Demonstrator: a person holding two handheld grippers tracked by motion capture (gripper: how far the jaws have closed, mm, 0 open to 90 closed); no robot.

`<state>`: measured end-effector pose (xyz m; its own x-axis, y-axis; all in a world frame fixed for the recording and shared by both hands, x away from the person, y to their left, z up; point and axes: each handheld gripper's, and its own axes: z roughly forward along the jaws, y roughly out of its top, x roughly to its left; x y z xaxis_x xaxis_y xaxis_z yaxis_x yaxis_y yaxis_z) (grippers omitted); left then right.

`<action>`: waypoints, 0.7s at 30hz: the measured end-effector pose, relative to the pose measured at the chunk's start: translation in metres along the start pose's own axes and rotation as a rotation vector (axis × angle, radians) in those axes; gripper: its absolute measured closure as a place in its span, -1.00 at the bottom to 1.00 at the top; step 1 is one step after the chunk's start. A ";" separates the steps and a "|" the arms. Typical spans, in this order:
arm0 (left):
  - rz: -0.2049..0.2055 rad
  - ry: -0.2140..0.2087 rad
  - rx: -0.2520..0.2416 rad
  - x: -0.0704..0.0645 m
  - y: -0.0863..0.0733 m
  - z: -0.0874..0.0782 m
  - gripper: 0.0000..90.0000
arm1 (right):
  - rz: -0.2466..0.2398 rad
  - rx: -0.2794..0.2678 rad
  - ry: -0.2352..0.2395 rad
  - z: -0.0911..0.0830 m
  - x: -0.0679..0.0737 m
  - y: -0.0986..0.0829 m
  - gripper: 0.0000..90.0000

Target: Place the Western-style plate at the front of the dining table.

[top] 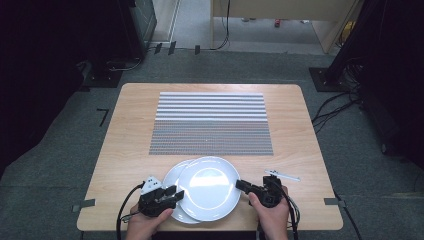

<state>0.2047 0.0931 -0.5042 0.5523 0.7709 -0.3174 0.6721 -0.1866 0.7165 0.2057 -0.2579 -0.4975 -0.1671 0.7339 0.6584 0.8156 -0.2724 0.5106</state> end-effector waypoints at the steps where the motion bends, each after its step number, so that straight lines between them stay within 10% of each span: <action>1: -0.001 -0.001 0.000 0.000 0.000 0.000 0.31 | -0.002 0.002 -0.006 0.002 0.001 -0.001 0.77; 21: -0.006 -0.011 -0.002 -0.001 0.001 0.003 0.25 | 0.147 -0.044 0.083 -0.011 -0.015 0.008 0.93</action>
<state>0.2062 0.0903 -0.5044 0.5536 0.7654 -0.3281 0.6744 -0.1810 0.7158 0.2090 -0.2784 -0.4972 -0.0944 0.6308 0.7702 0.8096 -0.4016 0.4282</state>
